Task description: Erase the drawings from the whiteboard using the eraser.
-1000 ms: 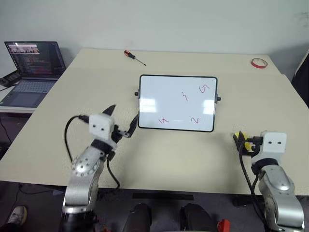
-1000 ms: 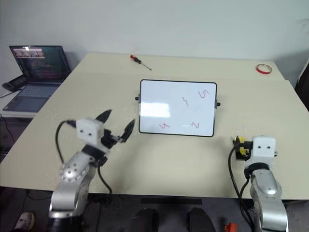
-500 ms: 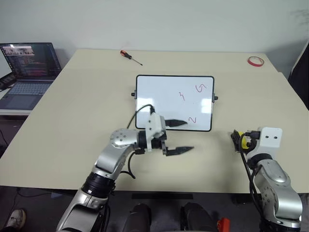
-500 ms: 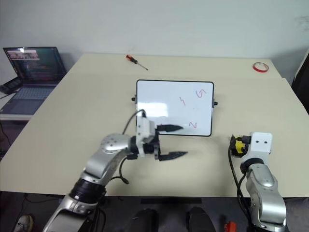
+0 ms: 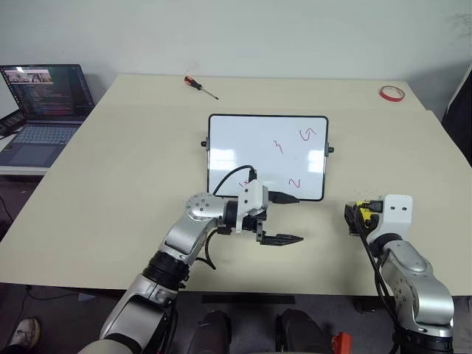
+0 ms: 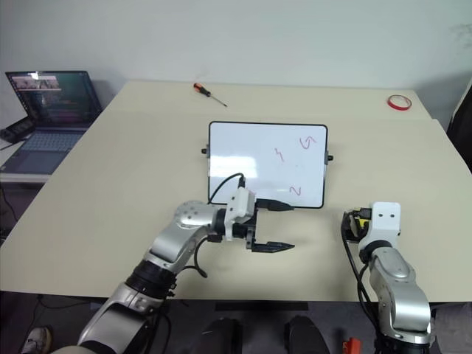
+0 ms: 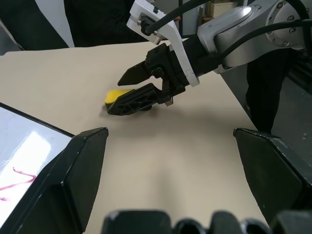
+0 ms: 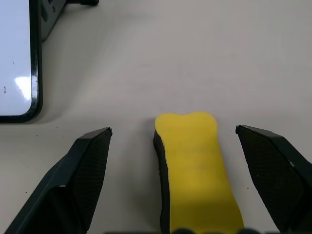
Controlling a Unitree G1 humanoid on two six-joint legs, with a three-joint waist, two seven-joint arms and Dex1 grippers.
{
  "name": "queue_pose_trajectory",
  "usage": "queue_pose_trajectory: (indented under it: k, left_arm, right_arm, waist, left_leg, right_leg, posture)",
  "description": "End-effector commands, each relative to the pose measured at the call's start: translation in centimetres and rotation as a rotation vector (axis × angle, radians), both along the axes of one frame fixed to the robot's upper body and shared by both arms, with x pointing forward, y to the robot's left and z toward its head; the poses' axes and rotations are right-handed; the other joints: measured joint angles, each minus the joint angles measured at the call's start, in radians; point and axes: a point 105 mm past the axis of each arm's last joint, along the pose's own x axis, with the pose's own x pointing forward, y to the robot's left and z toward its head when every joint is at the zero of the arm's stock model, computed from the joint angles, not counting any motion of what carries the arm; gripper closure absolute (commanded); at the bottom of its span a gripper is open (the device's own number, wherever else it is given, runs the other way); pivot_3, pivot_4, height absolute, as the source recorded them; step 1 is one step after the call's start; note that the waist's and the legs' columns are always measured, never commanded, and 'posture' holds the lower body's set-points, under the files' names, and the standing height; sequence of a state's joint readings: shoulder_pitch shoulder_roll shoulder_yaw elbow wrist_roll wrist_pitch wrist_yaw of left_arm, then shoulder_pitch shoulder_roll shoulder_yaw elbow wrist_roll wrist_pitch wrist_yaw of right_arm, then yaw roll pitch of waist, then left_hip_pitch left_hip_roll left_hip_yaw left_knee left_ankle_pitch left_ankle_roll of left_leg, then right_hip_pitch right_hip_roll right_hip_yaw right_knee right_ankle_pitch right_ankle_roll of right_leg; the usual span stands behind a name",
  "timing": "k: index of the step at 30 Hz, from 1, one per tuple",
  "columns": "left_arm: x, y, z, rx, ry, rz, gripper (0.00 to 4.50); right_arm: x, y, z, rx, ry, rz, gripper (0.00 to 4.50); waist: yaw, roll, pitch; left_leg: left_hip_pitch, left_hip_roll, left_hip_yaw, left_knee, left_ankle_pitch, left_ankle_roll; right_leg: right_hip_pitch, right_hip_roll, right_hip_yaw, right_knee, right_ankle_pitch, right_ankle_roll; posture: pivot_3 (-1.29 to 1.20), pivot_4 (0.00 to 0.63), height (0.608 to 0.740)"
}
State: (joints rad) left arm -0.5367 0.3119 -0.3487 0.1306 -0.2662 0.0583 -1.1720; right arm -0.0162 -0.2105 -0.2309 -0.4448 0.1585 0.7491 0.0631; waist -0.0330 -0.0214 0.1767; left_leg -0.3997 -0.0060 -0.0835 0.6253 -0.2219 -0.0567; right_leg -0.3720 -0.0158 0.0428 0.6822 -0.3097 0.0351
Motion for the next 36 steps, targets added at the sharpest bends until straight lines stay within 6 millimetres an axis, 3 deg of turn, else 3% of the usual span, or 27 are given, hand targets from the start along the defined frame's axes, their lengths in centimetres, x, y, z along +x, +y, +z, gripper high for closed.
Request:
queue_pose_trajectory:
  k: [1, 17, 20, 28, 36]
  left_arm:
    - [-0.40, 0.02, 0.78, -0.019, -0.035, -0.014, 0.00]
    - [-0.24, 0.04, 0.92, -0.024, -0.038, -0.005, 0.00]
    - [-0.12, 0.10, 0.99, -0.023, -0.040, -0.002, 0.00]
    - [-0.04, 0.05, 1.06, -0.024, -0.037, 0.000, 0.00]
    - [0.18, -0.01, 1.35, -0.027, -0.048, 0.004, 0.00]
  right_arm:
    - [0.13, -0.33, 0.78, -0.015, -0.029, -0.007, 0.04]
    - [0.15, -0.49, 0.28, 0.037, -0.011, -0.047, 0.04]
    - [0.10, -0.86, 0.27, 0.051, -0.012, -0.068, 0.59]
    - [0.13, -0.78, 0.33, 0.050, -0.017, -0.068, 3.37]
    - [0.20, -1.20, 0.49, 0.044, -0.028, -0.099, 3.40]
  waist:
    - [0.000, 0.000, 0.000]
    - [0.000, 0.000, 0.000]
    - [0.000, 0.000, 0.000]
    - [0.000, 0.000, 0.000]
    - [0.000, 0.000, 0.000]
  left_leg:
    - [0.000, 0.000, 0.000, 0.000, 0.000, 0.000]
    - [0.000, 0.000, 0.000, 0.000, 0.000, 0.000]
    - [0.000, 0.000, 0.000, 0.000, 0.000, 0.000]
    - [0.000, 0.000, 0.000, 0.000, 0.000, 0.000]
    - [0.000, 0.000, 0.000, 0.000, 0.000, 0.000]
  right_leg:
    - [0.000, 0.000, 0.000, 0.000, 0.000, 0.000]
    - [0.000, 0.000, 0.000, 0.000, 0.000, 0.000]
    - [0.000, 0.000, 0.000, 0.000, 0.000, 0.000]
    - [0.000, 0.000, 0.000, 0.000, 0.000, 0.000]
    - [0.000, 0.000, 0.000, 0.000, 0.000, 0.000]
  posture:
    - [0.00, 0.150, 0.740]
    - [0.00, 0.150, 0.740]
    - [0.00, 0.150, 0.740]
    - [0.00, 0.150, 0.740]
    - [0.00, 0.150, 0.740]
